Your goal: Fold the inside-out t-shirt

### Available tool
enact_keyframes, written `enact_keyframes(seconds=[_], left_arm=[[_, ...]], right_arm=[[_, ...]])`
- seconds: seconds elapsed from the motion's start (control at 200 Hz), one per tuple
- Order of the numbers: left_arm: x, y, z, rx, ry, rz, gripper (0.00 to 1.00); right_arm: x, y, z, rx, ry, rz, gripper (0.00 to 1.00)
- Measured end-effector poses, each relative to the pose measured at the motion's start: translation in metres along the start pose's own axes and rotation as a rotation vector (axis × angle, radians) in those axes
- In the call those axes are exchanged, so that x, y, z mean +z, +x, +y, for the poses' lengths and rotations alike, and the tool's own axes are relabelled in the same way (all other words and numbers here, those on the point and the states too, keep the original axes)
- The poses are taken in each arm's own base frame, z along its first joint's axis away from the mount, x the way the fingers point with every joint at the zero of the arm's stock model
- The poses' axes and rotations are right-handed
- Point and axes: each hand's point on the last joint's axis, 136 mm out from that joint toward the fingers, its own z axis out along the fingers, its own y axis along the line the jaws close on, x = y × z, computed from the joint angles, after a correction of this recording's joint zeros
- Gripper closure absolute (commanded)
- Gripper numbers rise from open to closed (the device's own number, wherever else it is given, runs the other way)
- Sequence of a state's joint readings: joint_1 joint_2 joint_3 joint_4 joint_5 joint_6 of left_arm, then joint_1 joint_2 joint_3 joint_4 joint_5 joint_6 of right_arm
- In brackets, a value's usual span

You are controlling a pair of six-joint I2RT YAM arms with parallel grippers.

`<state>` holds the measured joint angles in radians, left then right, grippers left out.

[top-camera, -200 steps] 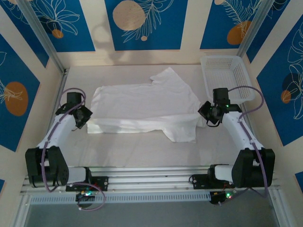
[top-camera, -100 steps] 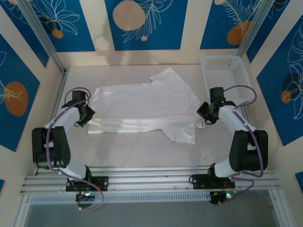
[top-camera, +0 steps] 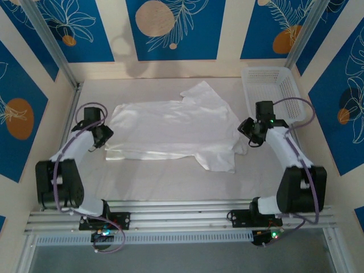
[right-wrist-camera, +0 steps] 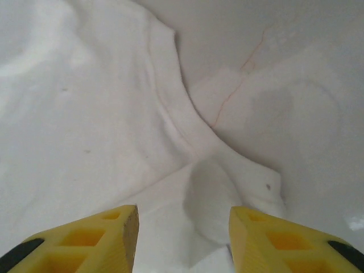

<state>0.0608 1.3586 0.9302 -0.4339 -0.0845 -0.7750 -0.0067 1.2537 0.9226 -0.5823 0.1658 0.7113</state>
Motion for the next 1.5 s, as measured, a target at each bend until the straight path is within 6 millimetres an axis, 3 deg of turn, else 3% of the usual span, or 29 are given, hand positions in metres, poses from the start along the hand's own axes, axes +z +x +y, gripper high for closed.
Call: enact_keyframes(seconds=[0.07, 0.135, 0.205, 0.315, 0.415, 0.495, 0.535, 0.615, 0.66, 0.77, 0.94, 1.04, 1.155, 1.17, 1.245, 1.29, 1.395, 1.5], left_arm=[[-0.027, -0.003, -0.02, 0.038, 0.101, -0.042, 0.57], [-0.049, 0.01, -0.048, 0.136, 0.223, -0.05, 0.57], [-0.07, 0.044, -0.086, 0.305, 0.373, -0.01, 0.56], [-0.1, 0.119, -0.132, 0.622, 0.58, 0.102, 0.54], [-0.121, 0.179, -0.149, 0.852, 0.72, 0.2, 0.51], [-0.129, 0.207, -0.152, 0.974, 0.778, 0.24, 0.49], [-0.131, 0.217, -0.152, 1.017, 0.796, 0.25, 0.48], [-0.136, 0.229, -0.153, 1.082, 0.826, 0.258, 0.44], [-0.138, 0.233, -0.153, 1.109, 0.841, 0.256, 0.44], [-0.138, 0.236, -0.153, 1.139, 0.854, 0.242, 0.44], [-0.135, 0.231, -0.148, 1.151, 0.834, 0.196, 0.44], [-0.138, 0.226, -0.149, 1.15, 0.837, 0.168, 0.43], [-0.144, 0.228, -0.152, 1.153, 0.875, 0.166, 0.42], [-0.145, 0.228, -0.153, 1.152, 0.882, 0.167, 0.42], [-0.147, 0.23, -0.154, 1.15, 0.905, 0.171, 0.37], [-0.146, 0.232, -0.153, 1.147, 0.911, 0.174, 0.36], [-0.139, 0.236, -0.147, 1.141, 0.896, 0.19, 0.27], [-0.131, 0.236, -0.141, 1.133, 0.859, 0.188, 0.25]], right_arm=[[-0.008, 0.021, -0.009, 0.023, -0.014, 0.007, 0.56], [-0.003, 0.051, -0.023, 0.035, -0.001, 0.06, 0.56], [0.009, 0.089, -0.042, 0.032, 0.052, 0.159, 0.55], [0.023, 0.134, -0.065, -0.006, 0.154, 0.311, 0.54], [0.032, 0.149, -0.068, -0.044, 0.196, 0.374, 0.53], [0.04, 0.155, -0.07, -0.051, 0.217, 0.4, 0.58], [0.041, 0.155, -0.071, -0.049, 0.229, 0.408, 0.65], [0.042, 0.154, -0.068, -0.057, 0.22, 0.41, 0.92], [0.042, 0.153, -0.062, -0.071, 0.205, 0.407, 1.0], [0.038, 0.145, -0.035, -0.098, 0.14, 0.389, 1.0], [0.025, 0.115, 0.031, -0.081, -0.037, 0.361, 1.0], [0.029, 0.077, 0.081, -0.041, -0.108, 0.336, 1.0], [0.054, 0.021, 0.128, -0.002, -0.142, 0.268, 1.0], [0.058, 0.013, 0.132, 0.008, -0.14, 0.26, 0.96], [0.08, -0.019, 0.14, 0.034, -0.116, 0.219, 0.66], [0.092, -0.033, 0.139, 0.046, -0.096, 0.209, 0.57], [0.108, -0.049, 0.127, 0.033, -0.04, 0.206, 0.54], [0.101, -0.031, 0.111, -0.002, -0.014, 0.228, 0.54]])
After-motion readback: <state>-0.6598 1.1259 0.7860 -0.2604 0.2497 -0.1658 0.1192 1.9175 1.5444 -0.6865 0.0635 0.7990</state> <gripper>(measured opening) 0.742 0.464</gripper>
